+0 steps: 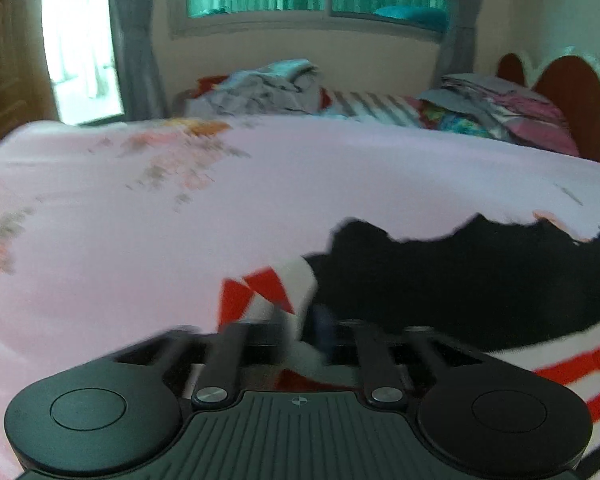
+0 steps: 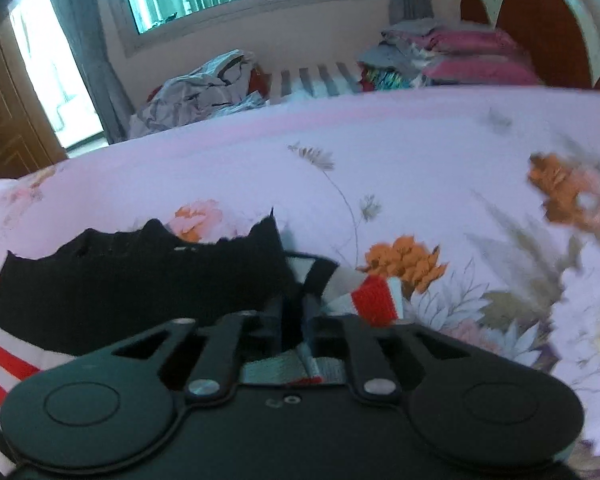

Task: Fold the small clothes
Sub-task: 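Carry the hem over the folded sleeves and lay it down with both tools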

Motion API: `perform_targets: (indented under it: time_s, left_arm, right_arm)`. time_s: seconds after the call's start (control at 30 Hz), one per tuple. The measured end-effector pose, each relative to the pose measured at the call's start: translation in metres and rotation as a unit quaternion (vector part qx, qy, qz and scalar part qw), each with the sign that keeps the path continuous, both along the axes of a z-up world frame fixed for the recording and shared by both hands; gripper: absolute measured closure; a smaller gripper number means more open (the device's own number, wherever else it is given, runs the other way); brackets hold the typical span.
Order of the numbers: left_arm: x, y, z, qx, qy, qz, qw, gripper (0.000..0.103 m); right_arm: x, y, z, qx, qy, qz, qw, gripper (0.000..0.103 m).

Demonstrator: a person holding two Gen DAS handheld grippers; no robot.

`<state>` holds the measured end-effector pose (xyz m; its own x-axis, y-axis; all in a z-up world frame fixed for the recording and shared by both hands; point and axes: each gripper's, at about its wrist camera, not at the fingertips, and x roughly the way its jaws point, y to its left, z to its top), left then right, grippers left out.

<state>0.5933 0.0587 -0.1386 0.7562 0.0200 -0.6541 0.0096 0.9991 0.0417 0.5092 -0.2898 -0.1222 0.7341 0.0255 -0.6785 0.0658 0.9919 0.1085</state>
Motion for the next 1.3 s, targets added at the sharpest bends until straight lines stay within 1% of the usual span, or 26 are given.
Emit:
perform_targets:
  time_s: [0.03,0.07,0.1,0.13,0.17,0.2,0.27,0.3,0.37,0.43,0.47,0.53,0.57,0.6,0.63,0.67,0.73,0.77,0.8,0.87,0.9,0.97,1.03,1.13,1.23,1.3]
  left_arm:
    - [-0.005,-0.006,0.009,0.015,-0.022,0.015,0.9995,0.017]
    - [-0.011,-0.013,0.017,0.030,-0.049,0.024,0.9981,0.007]
    - [-0.014,-0.022,0.024,0.031,-0.062,0.019,0.9974,0.007]
    - [-0.013,-0.029,0.027,0.021,-0.060,0.009,0.9979,0.008]
    - [-0.013,-0.042,0.030,0.002,-0.055,-0.016,0.9984,0.008]
    - [-0.013,-0.056,0.029,-0.008,-0.048,-0.045,0.9978,0.008]
    - [-0.012,-0.085,0.020,-0.008,-0.015,-0.095,0.9954,0.008]
    - [-0.012,-0.097,0.013,-0.012,0.003,-0.118,0.9930,0.008]
    - [-0.014,-0.109,0.001,-0.015,0.027,-0.137,0.9901,0.008]
    - [-0.018,-0.103,-0.009,-0.008,0.030,-0.128,0.9913,0.008]
    - [-0.020,-0.092,-0.010,-0.007,0.025,-0.115,0.9930,0.008]
    - [-0.024,-0.068,-0.011,-0.003,0.020,-0.087,0.9960,0.008]
    - [-0.028,-0.055,-0.012,-0.002,0.018,-0.084,0.9963,0.008]
    - [-0.031,-0.044,-0.014,0.001,0.017,-0.095,0.9953,0.008]
    - [-0.035,-0.039,-0.015,0.016,0.016,-0.104,0.9944,0.008]
    - [-0.038,-0.039,-0.015,0.024,0.015,-0.109,0.9936,0.008]
    - [-0.042,-0.044,-0.007,0.032,0.013,-0.101,0.9943,0.008]
    - [-0.047,-0.049,-0.001,0.036,0.005,-0.096,0.9947,0.008]
    - [-0.052,-0.054,0.005,0.031,-0.004,-0.101,0.9945,0.008]
    - [-0.057,-0.066,0.012,0.017,-0.009,-0.112,0.9935,0.008]
    - [-0.060,-0.074,0.014,0.008,-0.008,-0.119,0.9929,0.008]
    - [-0.063,-0.090,0.012,-0.006,0.001,-0.127,0.9919,0.008]
    - [-0.066,-0.103,0.007,-0.005,0.015,-0.133,0.9910,0.008]
    - [-0.073,-0.114,-0.002,0.002,0.032,-0.144,0.9891,0.008]
    - [-0.086,-0.115,-0.005,0.013,0.033,-0.153,0.9876,0.007]
    - [-0.091,-0.106,-0.004,0.011,0.029,-0.141,0.9895,0.007]
  right_arm:
    - [-0.006,0.008,0.007,-0.001,-0.023,-0.002,1.000,0.051]
    - [-0.008,0.014,0.010,0.012,-0.033,0.005,0.999,0.050]
    - [-0.007,0.023,0.011,0.029,-0.030,0.018,0.999,0.056]
    - [-0.005,0.033,0.010,0.036,-0.023,0.033,0.999,0.060]
    - [-0.001,0.048,0.006,0.031,-0.014,0.055,0.998,0.066]
    - [0.002,0.061,0.003,0.025,-0.005,0.076,0.997,0.068]
    - [0.007,0.087,-0.007,0.023,0.012,0.120,0.992,0.069]
    - [0.008,0.098,-0.011,0.022,0.018,0.139,0.990,0.066]
    - [0.005,0.112,-0.016,0.000,0.021,0.161,0.987,0.062]
    - [0.002,0.110,-0.016,-0.024,0.023,0.167,0.985,0.064]
    - [-0.001,0.099,-0.015,-0.030,0.021,0.154,0.987,0.066]
    - [-0.007,0.071,-0.015,-0.051,0.023,0.097,0.994,0.068]
    - [-0.011,0.051,-0.016,-0.049,0.023,0.066,0.996,0.069]
    - [-0.016,0.034,-0.016,-0.021,0.021,0.066,0.997,0.073]
    - [-0.021,0.027,-0.017,-0.009,0.021,0.069,0.997,0.073]
    - [-0.024,0.028,-0.015,-0.020,0.024,0.075,0.997,0.073]
    - [-0.028,0.041,-0.008,-0.047,0.024,0.072,0.996,0.068]
    - [-0.032,0.050,-0.003,-0.054,0.011,0.070,0.996,0.062]
    - [-0.037,0.059,0.002,-0.053,-0.003,0.071,0.996,0.062]
    - [-0.041,0.073,0.003,-0.024,0.000,0.094,0.995,0.063]
    - [-0.043,0.083,0.002,-0.024,0.004,0.107,0.994,0.066]
    - [-0.048,0.102,-0.003,-0.031,0.008,0.125,0.992,0.066]
    - [-0.050,0.113,-0.006,-0.029,0.015,0.133,0.991,0.064]
    - [-0.052,0.123,-0.009,-0.050,0.026,0.141,0.988,0.064]
    - [-0.058,0.120,-0.011,-0.067,0.038,0.156,0.985,0.064]
    - [-0.070,0.112,-0.010,-0.077,0.037,0.145,0.986,0.065]
